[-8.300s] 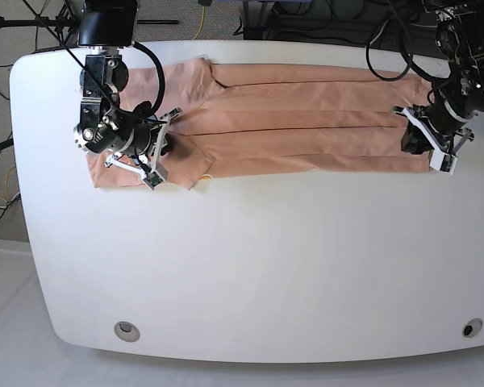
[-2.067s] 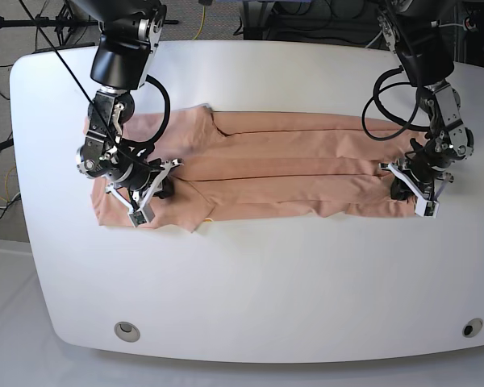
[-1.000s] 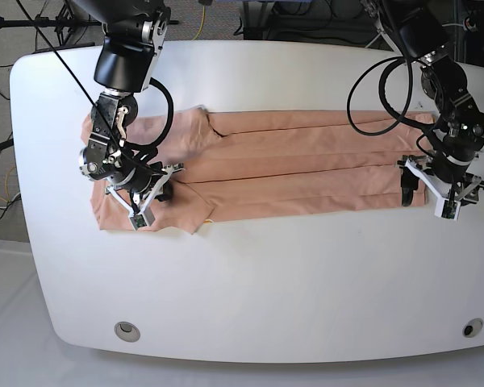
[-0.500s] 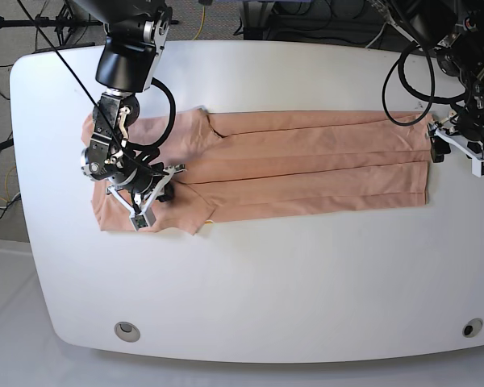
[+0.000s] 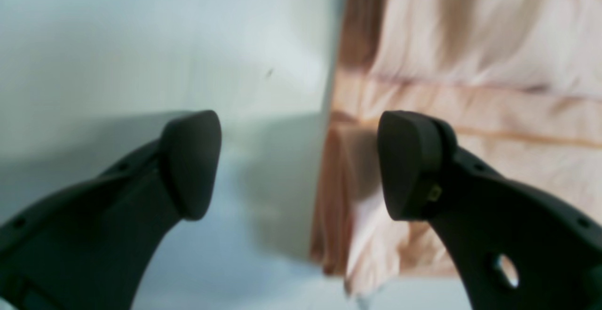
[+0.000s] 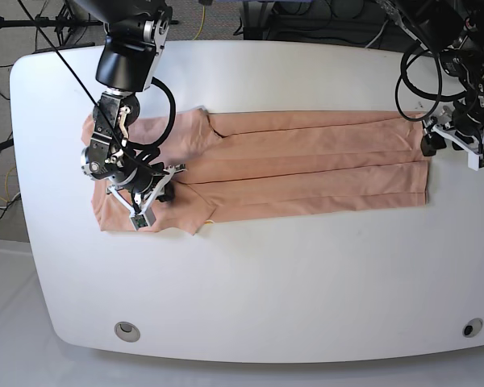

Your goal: Fold the T-shirt properly

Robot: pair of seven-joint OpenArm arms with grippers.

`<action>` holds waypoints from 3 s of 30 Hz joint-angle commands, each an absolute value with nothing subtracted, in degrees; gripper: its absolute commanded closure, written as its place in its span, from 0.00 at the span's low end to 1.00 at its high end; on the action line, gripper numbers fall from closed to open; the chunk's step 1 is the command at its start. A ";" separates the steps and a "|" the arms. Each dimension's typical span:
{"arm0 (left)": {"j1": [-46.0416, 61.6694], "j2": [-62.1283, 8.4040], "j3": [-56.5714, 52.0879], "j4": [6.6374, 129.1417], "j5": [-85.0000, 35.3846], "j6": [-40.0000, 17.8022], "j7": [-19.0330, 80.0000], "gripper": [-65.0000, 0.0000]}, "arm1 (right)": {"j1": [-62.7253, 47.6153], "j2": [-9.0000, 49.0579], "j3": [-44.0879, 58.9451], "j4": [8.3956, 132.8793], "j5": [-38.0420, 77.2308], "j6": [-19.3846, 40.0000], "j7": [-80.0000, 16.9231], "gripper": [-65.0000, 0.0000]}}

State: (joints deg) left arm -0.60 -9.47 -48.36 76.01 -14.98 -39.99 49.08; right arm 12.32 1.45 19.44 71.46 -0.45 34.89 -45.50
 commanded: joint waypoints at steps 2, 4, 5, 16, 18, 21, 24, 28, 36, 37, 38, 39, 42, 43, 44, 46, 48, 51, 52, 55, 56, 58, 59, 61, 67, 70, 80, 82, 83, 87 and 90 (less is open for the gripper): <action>-1.10 -10.42 -47.69 74.42 -14.29 -40.00 50.59 0.24 | 11.30 1.27 19.12 70.37 -5.14 34.51 -52.18 1.00; -1.71 -10.33 -46.37 74.24 -14.29 -40.00 50.59 0.24 | 11.30 1.27 19.12 70.37 -5.14 34.51 -52.18 1.00; -1.80 -10.33 -45.93 74.24 -14.29 -40.00 50.59 0.24 | 11.21 1.27 19.12 70.37 -5.14 34.51 -52.18 1.00; -1.80 -8.92 -42.59 74.24 -14.37 -40.00 50.59 0.24 | 11.21 1.36 19.12 70.37 -5.32 34.51 -52.18 1.00; -1.71 -8.40 -42.59 74.24 -14.37 -40.00 50.59 0.24 | 11.21 1.36 19.12 70.37 -5.32 34.51 -52.18 1.00; -1.63 -7.52 -42.59 74.24 -14.37 -40.00 50.59 0.24 | 11.21 1.45 19.12 70.37 -5.32 34.51 -52.18 1.00; -1.45 -6.73 -42.59 74.24 -14.37 -40.00 50.68 0.24 | 11.30 1.54 19.12 70.37 -5.32 34.51 -52.18 1.00; -0.22 -5.85 -41.98 74.24 -14.29 -40.00 50.68 0.24 | 11.30 1.54 19.12 70.37 -5.32 34.51 -52.18 1.00; 1.01 -4.35 -39.08 74.15 -14.37 -40.00 50.68 0.24 | 11.30 1.63 19.12 70.37 -5.41 34.51 -52.18 1.00; 1.10 -4.09 -39.08 74.15 -14.37 -40.00 50.68 0.24 | 11.30 1.63 19.12 70.37 -5.41 34.51 -52.18 1.00; 1.10 -3.82 -39.08 74.24 -14.37 -40.00 50.68 0.24 | 11.30 1.63 19.12 70.37 -5.41 34.51 -52.18 1.00; 1.19 -3.74 -39.08 74.24 -14.37 -40.00 50.68 0.24 | 11.30 1.63 19.12 70.37 -5.41 34.51 -52.18 1.00; 1.27 -3.56 -39.08 74.24 -14.37 -40.00 50.68 0.24 | 11.30 1.63 19.12 70.37 -5.41 34.51 -52.18 1.00; 1.27 -3.56 -39.08 74.24 -14.37 -40.00 50.68 0.24 | 11.30 1.63 19.12 70.37 -5.41 34.51 -52.18 1.00; 1.27 -3.56 -39.08 74.24 -14.37 -40.00 50.68 0.24 | 11.30 1.63 19.12 70.37 -5.41 34.51 -52.18 1.00; 1.27 -3.56 -39.08 74.24 -14.37 -40.00 50.68 0.24 | 11.30 1.63 19.12 70.37 -5.41 34.51 -52.18 1.00; 1.27 -3.56 -39.08 74.24 -14.37 -40.00 50.59 0.24 | 11.30 1.63 19.12 70.37 -5.41 34.51 -52.18 1.00; 1.27 -3.56 -39.34 74.24 -14.46 -40.00 50.42 0.26 | 11.30 1.63 19.12 70.37 -5.41 34.51 -52.18 1.00; 1.27 -3.56 -39.43 74.24 -14.55 -40.00 50.33 0.29 | 11.30 1.63 19.12 70.37 -5.41 34.51 -52.18 1.00; 1.27 -3.56 -39.43 74.15 -15.69 -40.00 48.40 0.48 | 11.30 1.63 19.12 70.37 -5.41 34.51 -52.18 1.00; 1.27 -3.56 -39.25 74.15 -15.96 -40.00 47.96 0.55 | 11.30 1.63 19.12 70.37 -5.41 34.51 -52.18 1.00; 1.27 -3.56 -39.08 74.15 -16.13 -40.00 47.52 0.76 | 11.30 1.63 19.12 70.37 -5.41 34.51 -52.18 1.00; 1.27 -3.56 -39.08 74.07 -15.87 -40.00 47.52 0.84 | 11.30 1.63 19.12 70.37 -5.41 34.51 -52.18 1.00; 1.19 -3.56 -38.99 73.71 -15.43 -40.00 47.52 0.98 | 11.30 1.63 19.12 70.37 -5.41 34.51 -52.18 1.00; 0.92 -3.82 -39.16 71.78 -15.52 -40.00 47.34 0.94 | 11.30 1.63 19.12 70.29 -5.41 34.51 -52.18 1.00; 0.84 -3.91 -39.08 72.13 -15.52 -40.00 47.34 0.93 | 11.30 1.63 19.12 70.29 -5.41 34.51 -52.18 1.00; -1.71 -3.30 -38.99 76.44 -15.69 -40.00 51.74 0.93 | 11.30 1.63 19.12 70.29 -5.41 34.51 -52.18 1.00; -2.42 -1.98 -38.99 77.58 -15.69 -40.00 53.32 0.93 | 11.30 1.63 19.12 70.29 -5.41 34.51 -52.18 1.00; -2.59 -1.45 -38.99 78.11 -15.69 -40.00 53.85 0.93 | 11.30 1.63 19.12 70.29 -5.41 34.51 -52.18 1.00; -4.09 0.48 -38.81 82.51 -15.69 -40.00 57.19 0.93 | 11.30 1.63 19.12 70.20 -5.41 34.51 -52.18 1.00; -4.88 2.33 -37.23 85.32 -15.69 -40.00 59.12 0.93 | 11.30 1.63 19.12 70.20 -5.41 34.51 -52.18 1.00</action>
State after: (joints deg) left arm -3.53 1.41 -38.70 82.83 -14.92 -39.70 58.50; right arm 12.34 1.58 19.40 71.46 -0.80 34.92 -45.43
